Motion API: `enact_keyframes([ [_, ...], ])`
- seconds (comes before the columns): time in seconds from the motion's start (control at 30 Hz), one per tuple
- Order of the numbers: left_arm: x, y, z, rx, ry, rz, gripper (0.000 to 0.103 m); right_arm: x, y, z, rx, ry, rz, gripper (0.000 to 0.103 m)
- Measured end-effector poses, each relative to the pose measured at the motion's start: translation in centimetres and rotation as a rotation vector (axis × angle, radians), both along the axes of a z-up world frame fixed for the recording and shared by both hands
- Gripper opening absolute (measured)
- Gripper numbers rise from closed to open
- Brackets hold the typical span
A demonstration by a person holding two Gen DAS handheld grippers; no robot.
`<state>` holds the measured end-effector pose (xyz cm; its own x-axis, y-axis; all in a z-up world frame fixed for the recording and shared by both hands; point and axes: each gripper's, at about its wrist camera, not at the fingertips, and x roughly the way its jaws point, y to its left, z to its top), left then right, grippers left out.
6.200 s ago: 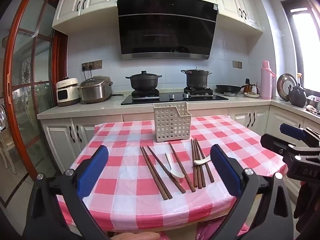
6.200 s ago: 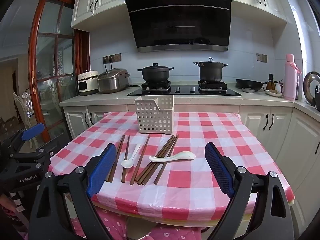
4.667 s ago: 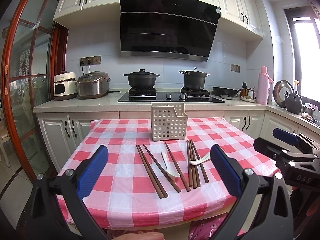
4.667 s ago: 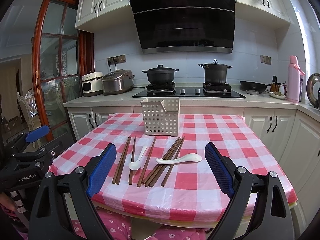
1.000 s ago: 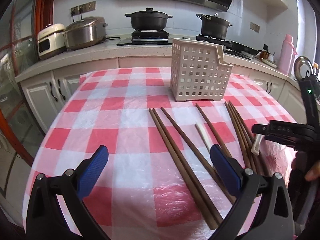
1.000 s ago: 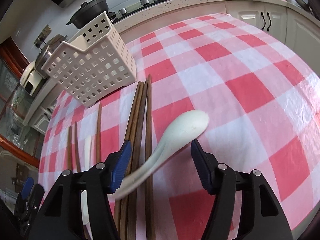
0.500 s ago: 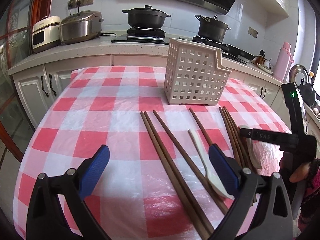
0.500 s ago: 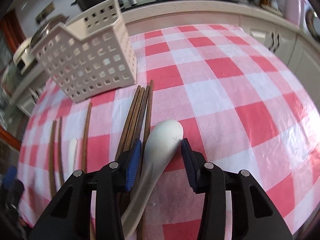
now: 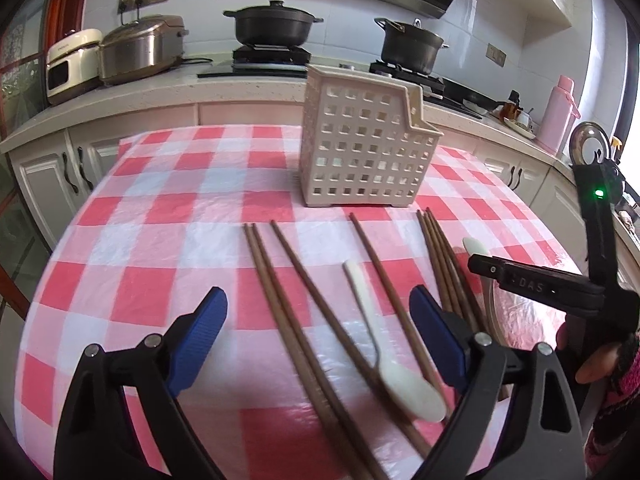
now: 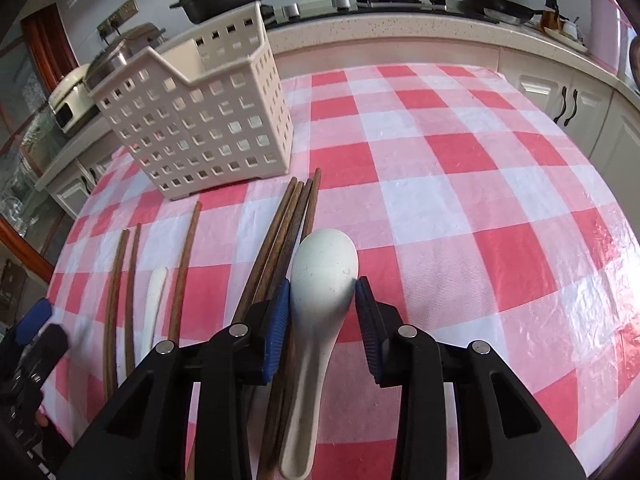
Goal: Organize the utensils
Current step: 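Lift the white spoon in the right gripper while the left gripper lifts the other spoon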
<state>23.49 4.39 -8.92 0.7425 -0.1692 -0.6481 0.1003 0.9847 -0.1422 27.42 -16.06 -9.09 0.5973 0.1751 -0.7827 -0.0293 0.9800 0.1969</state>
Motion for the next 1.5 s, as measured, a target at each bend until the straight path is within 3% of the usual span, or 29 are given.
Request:
enact_keyframes([
  [0.17, 2.0, -1.8, -1.0, -0.019, 0.084, -0.028, 0.073, -1.0, -1.2, 0.5, 0.052, -0.03, 0.016, 0.033],
  [0.3, 3.3, -3.1, -1.6, 0.011, 0.135, -0.031, 0.066, -1.7, -2.0, 0.7, 0.087, -0.046, 0.023, 0.033],
  [0.37, 4.2, -3.7, -1.8, 0.021, 0.169, -0.033, 0.053, -2.0, -2.3, 0.8, 0.103, -0.054, 0.024, 0.033],
  [0.43, 4.8, -4.1, -2.0, 0.029, 0.19, -0.035, 0.047, -2.3, -2.8, 0.9, 0.116, -0.064, 0.023, 0.033],
  [0.53, 5.3, -4.8, -2.2, 0.064, 0.202, -0.034, 0.046, -2.6, -3.4, 0.9, 0.134, -0.071, 0.021, 0.033],
  [0.77, 6.2, -6.2, -3.6, 0.115, 0.241, -0.052, 0.025, -3.0, -4.6, 0.7, 0.175, -0.076, 0.012, 0.034],
  [1.2, 7.0, -6.4, -3.9, 0.183, 0.255, -0.036, 0.02, -3.2, -5.7, 0.8, 0.194, -0.088, -0.007, 0.034],
  [1.27, 6.9, -6.3, -3.9, 0.187, 0.256, -0.031, 0.013, -3.2, -5.5, 1.0, 0.195, -0.092, -0.004, 0.034],
  [1.5, 6.4, -5.7, -3.4, 0.127, 0.239, -0.037, 0.011, -3.5, -5.1, 1.5, 0.192, -0.106, 0.001, 0.034],
])
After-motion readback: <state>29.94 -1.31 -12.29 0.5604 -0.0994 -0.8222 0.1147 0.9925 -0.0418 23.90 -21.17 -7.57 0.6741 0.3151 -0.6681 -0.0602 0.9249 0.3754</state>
